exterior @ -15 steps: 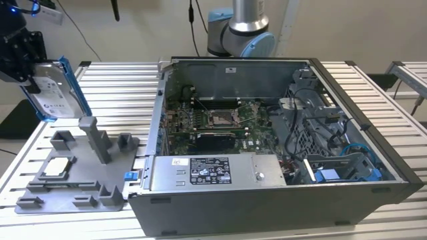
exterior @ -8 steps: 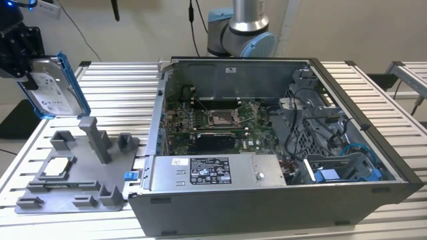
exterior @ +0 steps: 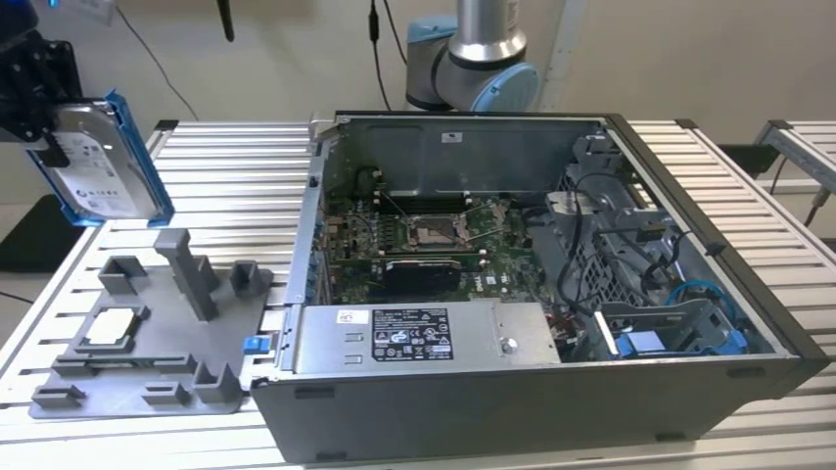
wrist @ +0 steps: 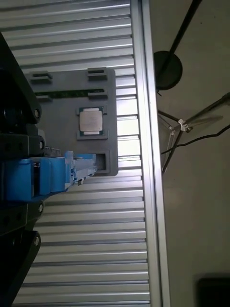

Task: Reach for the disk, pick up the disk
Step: 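Pick up the disk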

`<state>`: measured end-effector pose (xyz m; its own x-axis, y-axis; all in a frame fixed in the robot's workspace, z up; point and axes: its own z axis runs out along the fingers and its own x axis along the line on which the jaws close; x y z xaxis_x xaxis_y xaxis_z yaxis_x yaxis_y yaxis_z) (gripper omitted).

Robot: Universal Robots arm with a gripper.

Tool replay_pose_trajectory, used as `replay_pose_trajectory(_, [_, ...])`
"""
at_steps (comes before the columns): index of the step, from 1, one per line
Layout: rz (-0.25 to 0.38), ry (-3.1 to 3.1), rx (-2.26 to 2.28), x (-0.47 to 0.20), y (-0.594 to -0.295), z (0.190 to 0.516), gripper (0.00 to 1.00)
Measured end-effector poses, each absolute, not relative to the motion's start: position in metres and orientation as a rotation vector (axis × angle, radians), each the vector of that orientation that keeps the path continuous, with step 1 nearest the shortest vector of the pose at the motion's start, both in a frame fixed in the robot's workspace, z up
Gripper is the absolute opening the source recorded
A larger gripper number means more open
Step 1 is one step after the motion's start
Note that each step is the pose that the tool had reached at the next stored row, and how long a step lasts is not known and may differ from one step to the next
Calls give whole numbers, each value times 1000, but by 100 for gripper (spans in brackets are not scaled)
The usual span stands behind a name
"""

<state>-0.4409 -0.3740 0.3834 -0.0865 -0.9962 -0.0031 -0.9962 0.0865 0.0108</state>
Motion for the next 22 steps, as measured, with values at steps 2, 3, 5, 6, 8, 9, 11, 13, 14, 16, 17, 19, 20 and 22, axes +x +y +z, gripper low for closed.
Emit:
replay_pose_trajectory(2, [-16,-2312,2120,-441,-374,385,0])
replay_pose_trajectory(3, [-16,-2312,2120,-441,-374,386,0])
replay_pose_trajectory(5, [-16,-2312,2120,-441,-374,389,0])
replay_pose_trajectory(6, [-16,-2312,2120,-441,-374,390,0])
replay_pose_trajectory(8, [-16,-2312,2120,-441,-374,392,0])
replay_pose_trajectory(9, [-16,-2312,2120,-441,-374,393,0])
replay_pose_trajectory(11, [-16,-2312,2120,-441,-374,395,0])
replay_pose_trajectory(13, [-16,-2312,2120,-441,-374,398,0])
replay_pose_trajectory(14, [-16,-2312,2120,-441,-374,399,0])
replay_pose_trajectory(16, [-16,-2312,2120,-441,-374,401,0])
replay_pose_trajectory(17, [-16,-2312,2120,-441,-374,403,0])
replay_pose_trajectory(19, [-16,-2312,2120,-441,-374,405,0])
replay_pose_trajectory(20, [-16,-2312,2120,-441,-374,406,0])
replay_pose_trajectory(22, [-16,-2312,2120,-441,-374,409,0])
